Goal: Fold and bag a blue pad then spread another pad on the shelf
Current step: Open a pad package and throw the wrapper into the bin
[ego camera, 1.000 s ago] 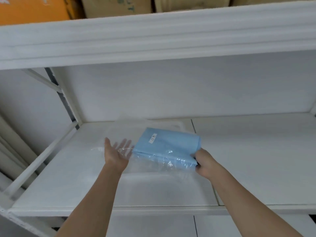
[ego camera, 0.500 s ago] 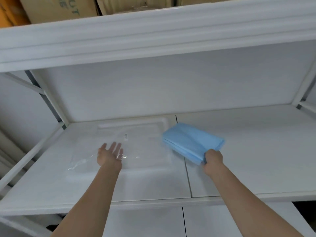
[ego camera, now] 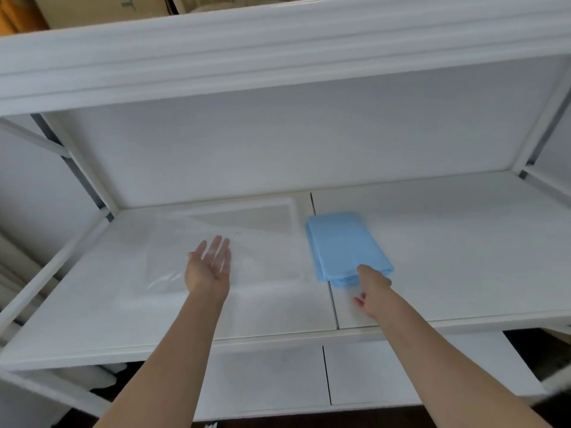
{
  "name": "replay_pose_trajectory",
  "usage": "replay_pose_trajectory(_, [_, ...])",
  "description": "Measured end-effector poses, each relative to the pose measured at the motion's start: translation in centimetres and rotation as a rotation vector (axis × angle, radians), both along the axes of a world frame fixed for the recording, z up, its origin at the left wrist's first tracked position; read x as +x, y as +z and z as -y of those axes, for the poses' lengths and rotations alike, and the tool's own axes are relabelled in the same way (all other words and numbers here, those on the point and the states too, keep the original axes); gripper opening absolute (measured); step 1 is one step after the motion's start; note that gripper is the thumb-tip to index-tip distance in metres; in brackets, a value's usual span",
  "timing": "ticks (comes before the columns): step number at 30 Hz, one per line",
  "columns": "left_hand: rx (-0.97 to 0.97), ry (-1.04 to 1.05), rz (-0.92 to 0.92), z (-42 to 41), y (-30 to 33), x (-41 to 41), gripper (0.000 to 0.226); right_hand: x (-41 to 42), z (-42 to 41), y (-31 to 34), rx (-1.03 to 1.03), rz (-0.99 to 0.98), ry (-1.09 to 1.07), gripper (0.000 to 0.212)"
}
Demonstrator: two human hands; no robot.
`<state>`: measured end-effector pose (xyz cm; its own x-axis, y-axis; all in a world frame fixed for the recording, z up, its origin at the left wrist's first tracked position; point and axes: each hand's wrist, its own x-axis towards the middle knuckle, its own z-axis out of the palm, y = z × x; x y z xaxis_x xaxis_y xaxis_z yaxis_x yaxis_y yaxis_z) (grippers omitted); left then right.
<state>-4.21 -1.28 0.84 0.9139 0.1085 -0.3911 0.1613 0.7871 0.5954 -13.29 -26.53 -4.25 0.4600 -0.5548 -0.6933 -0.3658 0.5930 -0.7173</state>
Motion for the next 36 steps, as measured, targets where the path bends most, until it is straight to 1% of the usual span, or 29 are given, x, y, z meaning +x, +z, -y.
replay_pose_trajectory(2, [-0.052,-0.040,0.028,0.6,0.7,-0.6,0.027,-0.4,0.7,0.3,-0.145,-0.023,-0.037,0.052])
replay_pose_trajectory(3, [-0.068,-0.070,0.040,0.8,1.1,-1.0,0.025,-0.6,1.1,0.6,-0.201,0.000,-0.037,0.051])
replay_pose_trajectory(5, [-0.085,-0.143,0.059,1.5,1.6,-1.8,0.024,-1.1,1.8,1.5,-0.265,0.087,-0.028,0.052])
replay_pose_trajectory(7, [-0.070,-0.242,0.078,2.4,2.0,-2.8,0.026,-1.3,2.3,2.4,-0.295,0.186,0.047,0.060])
replay_pose_trajectory(8, [-0.044,-0.299,0.088,2.9,2.3,-3.5,0.027,-1.7,2.2,3.2,-0.294,0.230,0.112,0.059])
replay_pose_trajectory(11, [0.059,-0.461,0.131,4.5,3.1,-6.2,0.025,-3.2,2.5,4.9,-0.269,0.381,0.319,0.036])
replay_pose_trajectory(13, [0.121,-0.546,0.144,6.1,3.8,-8.5,0.025,-4.4,3.4,5.2,-0.271,0.431,0.453,0.043])
replay_pose_trajectory(16, [0.182,-0.624,0.106,9.5,4.5,-12.5,0.027,-7.0,6.1,5.2,-0.242,0.474,0.599,0.058])
replay_pose_trajectory(20, [0.202,-0.735,0.039,14.4,3.4,-17.5,0.029,-11.1,10.5,4.3,-0.166,0.478,0.700,0.061])
replay_pose_trajectory(23, [0.174,-0.764,-0.012,17.4,1.7,-20.4,0.032,-14.3,13.5,3.0,-0.068,0.423,0.726,0.056])
replay_pose_trajectory(26, [0.220,-0.754,-0.040,19.1,0.5,-22.3,0.032,-17.2,15.8,2.1,-0.066,0.356,0.747,0.043])
replay_pose_trajectory(28, [0.299,-0.745,-0.070,20.2,0.3,-23.6,0.029,-18.9,17.4,1.3,-0.097,0.340,0.682,0.040])
replay_pose_trajectory(30, [0.394,-0.717,-0.133,21.4,-0.1,-24.8,0.022,-20.9,19.2,0.5,-0.100,0.335,0.590,0.041])
replay_pose_trajectory(32, [0.481,-0.678,-0.200,21.4,-1.0,-25.1,0.019,-22.0,20.1,0.0,-0.138,0.307,0.524,0.043])
replay_pose_trajectory(34, [0.587,-0.706,-0.245,21.7,-2.4,-25.5,0.023,-23.6,21.2,-0.5,-0.175,0.252,0.483,0.035])
replay_pose_trajectory(36, [0.701,-0.806,-0.257,21.7,-3.6,-26.2,0.035,-25.1,21.9,-1.3,-0.193,0.194,0.478,0.027])
